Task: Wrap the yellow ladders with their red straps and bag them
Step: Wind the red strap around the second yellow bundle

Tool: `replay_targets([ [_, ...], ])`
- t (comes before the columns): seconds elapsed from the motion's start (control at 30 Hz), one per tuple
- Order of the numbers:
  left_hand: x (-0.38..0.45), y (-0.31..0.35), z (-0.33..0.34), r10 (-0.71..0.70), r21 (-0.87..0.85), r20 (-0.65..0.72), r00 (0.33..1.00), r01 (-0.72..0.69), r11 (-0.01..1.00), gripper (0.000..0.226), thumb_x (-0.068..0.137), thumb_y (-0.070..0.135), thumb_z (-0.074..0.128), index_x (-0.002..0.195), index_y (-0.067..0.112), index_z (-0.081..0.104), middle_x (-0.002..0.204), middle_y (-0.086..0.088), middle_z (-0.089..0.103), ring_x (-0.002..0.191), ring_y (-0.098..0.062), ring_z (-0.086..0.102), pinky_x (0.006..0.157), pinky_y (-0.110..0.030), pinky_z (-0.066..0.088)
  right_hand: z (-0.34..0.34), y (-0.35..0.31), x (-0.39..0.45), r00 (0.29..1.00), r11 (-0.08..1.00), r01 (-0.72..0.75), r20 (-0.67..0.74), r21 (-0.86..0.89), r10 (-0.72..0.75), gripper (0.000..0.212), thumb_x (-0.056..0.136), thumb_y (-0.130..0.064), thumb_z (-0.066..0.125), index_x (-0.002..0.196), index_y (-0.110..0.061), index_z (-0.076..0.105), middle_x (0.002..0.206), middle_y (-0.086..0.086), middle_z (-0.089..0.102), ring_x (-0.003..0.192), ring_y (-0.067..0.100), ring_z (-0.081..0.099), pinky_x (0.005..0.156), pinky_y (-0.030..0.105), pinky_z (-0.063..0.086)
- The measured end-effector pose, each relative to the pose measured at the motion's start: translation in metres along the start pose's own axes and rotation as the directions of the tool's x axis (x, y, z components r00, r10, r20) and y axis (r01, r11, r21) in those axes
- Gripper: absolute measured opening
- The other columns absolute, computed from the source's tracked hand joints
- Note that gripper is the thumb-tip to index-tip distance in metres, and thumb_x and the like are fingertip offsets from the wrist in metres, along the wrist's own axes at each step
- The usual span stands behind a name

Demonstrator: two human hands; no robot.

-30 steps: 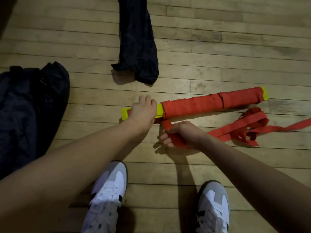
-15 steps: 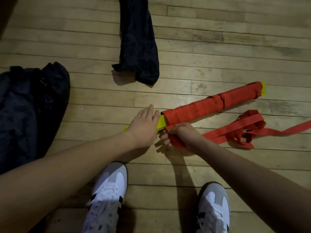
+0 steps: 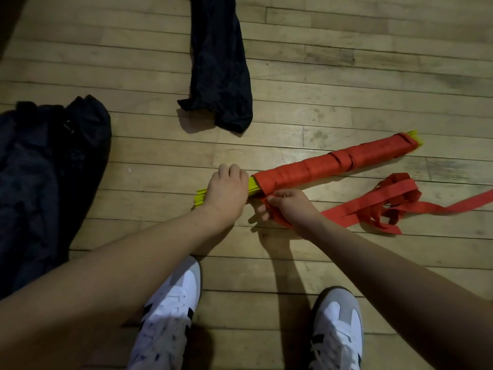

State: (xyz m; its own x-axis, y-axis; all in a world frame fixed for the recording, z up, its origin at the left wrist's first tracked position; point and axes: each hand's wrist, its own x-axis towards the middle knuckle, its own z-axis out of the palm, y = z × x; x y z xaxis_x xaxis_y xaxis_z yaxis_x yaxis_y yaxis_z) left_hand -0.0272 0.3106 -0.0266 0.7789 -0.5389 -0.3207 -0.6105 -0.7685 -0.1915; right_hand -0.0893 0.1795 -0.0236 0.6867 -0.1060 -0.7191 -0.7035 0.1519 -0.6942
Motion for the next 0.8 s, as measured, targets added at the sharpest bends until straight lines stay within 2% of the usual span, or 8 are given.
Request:
replay_targets([
  [0.13, 0.017, -0.014, -0.003, -0.037, 0.041, -0.028, 0.999, 0.038, 0.998, 0.040, 0.091, 0.025, 0.052, 0.126, 0.007, 0.045, 0.121, -0.013, 0.045, 0.111, -0.029, 0.044, 0.086, -0.032, 0.043, 0.001, -0.015, 0.005, 0.999, 0.999, 0.032, 0.021, -0.033, -0.031, 0.015, 0.098, 0.001, 0.044, 0.092, 0.004, 0.058, 0.069, 0.008, 0.066, 0.046, 0.008, 0.059, 0.045, 0.017, 0.046],
  [0.23, 0.030, -0.022, -0.006, -0.077, -0.015, -0.025, 0.997, 0.076, 0.997, 0.040, 0.091, 0.031, 0.054, 0.124, 0.010, 0.048, 0.121, -0.013, 0.045, 0.111, -0.029, 0.043, 0.086, -0.033, 0.043, 0.003, -0.023, 0.013, 0.997, 0.997, 0.072, 0.006, 0.001, -0.072, 0.016, 0.097, 0.000, 0.046, 0.103, 0.004, 0.060, 0.072, 0.005, 0.067, 0.052, 0.009, 0.060, 0.052, 0.018, 0.047],
  [0.4, 0.054, -0.032, -0.009, -0.139, -0.083, -0.076, 0.987, 0.132, 0.988, 0.038, 0.091, 0.028, 0.056, 0.124, 0.009, 0.049, 0.122, -0.012, 0.044, 0.113, -0.030, 0.042, 0.087, -0.034, 0.042, 0.003, -0.031, 0.024, 0.998, 0.996, 0.058, -0.025, 0.064, -0.056, 0.029, 0.096, 0.000, 0.049, 0.125, -0.002, 0.054, 0.078, 0.008, 0.067, 0.056, 0.013, 0.062, 0.055, 0.022, 0.051],
  [0.53, 0.057, -0.030, -0.002, -0.120, -0.066, -0.116, 0.986, 0.113, 0.991, 0.033, 0.093, 0.015, 0.047, 0.125, 0.008, 0.045, 0.121, -0.013, 0.046, 0.110, -0.029, 0.045, 0.087, -0.034, 0.041, 0.004, -0.043, 0.029, 1.000, 0.997, 0.009, 0.009, 0.073, -0.010, 0.028, 0.096, 0.001, 0.049, 0.123, -0.002, 0.052, 0.079, 0.012, 0.064, 0.059, 0.018, 0.060, 0.051, 0.021, 0.052],
  [0.6, 0.050, -0.027, 0.009, -0.068, -0.031, -0.165, 0.984, 0.064, 0.998, 0.042, 0.092, 0.019, 0.049, 0.132, 0.009, 0.044, 0.123, -0.015, 0.050, 0.109, -0.028, 0.050, 0.089, -0.034, 0.043, 0.004, -0.046, 0.032, 1.000, 0.998, -0.006, 0.024, 0.060, 0.004, 0.023, 0.096, 0.002, 0.049, 0.118, 0.003, 0.054, 0.079, 0.013, 0.062, 0.060, 0.020, 0.059, 0.050, 0.021, 0.052],
  [0.7, 0.038, -0.022, 0.023, 0.035, 0.030, -0.185, 0.982, -0.030, 0.999, 0.068, 0.096, 0.044, 0.045, 0.149, 0.007, 0.025, 0.145, -0.025, 0.036, 0.124, -0.034, 0.045, 0.102, -0.039, 0.038, 0.002, -0.039, 0.034, 0.998, 0.999, -0.046, 0.043, 0.000, 0.046, 0.017, 0.094, 0.003, 0.049, 0.109, 0.005, 0.056, 0.078, 0.012, 0.063, 0.057, 0.017, 0.060, 0.050, 0.022, 0.051],
  [0.77, 0.029, -0.018, 0.027, 0.094, -0.004, -0.065, 0.994, -0.094, 0.996, 0.070, 0.101, 0.037, 0.037, 0.153, 0.008, 0.001, 0.153, -0.029, 0.014, 0.134, -0.039, 0.031, 0.110, -0.044, 0.027, -0.001, -0.032, 0.033, 0.996, 0.996, -0.081, 0.033, -0.039, 0.082, 0.013, 0.094, 0.003, 0.049, 0.104, 0.003, 0.056, 0.076, 0.012, 0.064, 0.054, 0.015, 0.062, 0.048, 0.022, 0.050],
  [0.8, 0.024, -0.017, 0.026, 0.086, -0.023, -0.038, 0.996, -0.087, 0.996, 0.072, 0.101, 0.031, 0.040, 0.153, 0.011, -0.006, 0.152, -0.029, 0.014, 0.133, -0.040, 0.031, 0.110, -0.044, 0.027, -0.002, -0.029, 0.032, 0.995, 0.994, -0.095, 0.029, -0.053, 0.097, 0.010, 0.094, 0.003, 0.049, 0.102, 0.003, 0.056, 0.075, 0.012, 0.065, 0.053, 0.015, 0.062, 0.048, 0.022, 0.051],
])
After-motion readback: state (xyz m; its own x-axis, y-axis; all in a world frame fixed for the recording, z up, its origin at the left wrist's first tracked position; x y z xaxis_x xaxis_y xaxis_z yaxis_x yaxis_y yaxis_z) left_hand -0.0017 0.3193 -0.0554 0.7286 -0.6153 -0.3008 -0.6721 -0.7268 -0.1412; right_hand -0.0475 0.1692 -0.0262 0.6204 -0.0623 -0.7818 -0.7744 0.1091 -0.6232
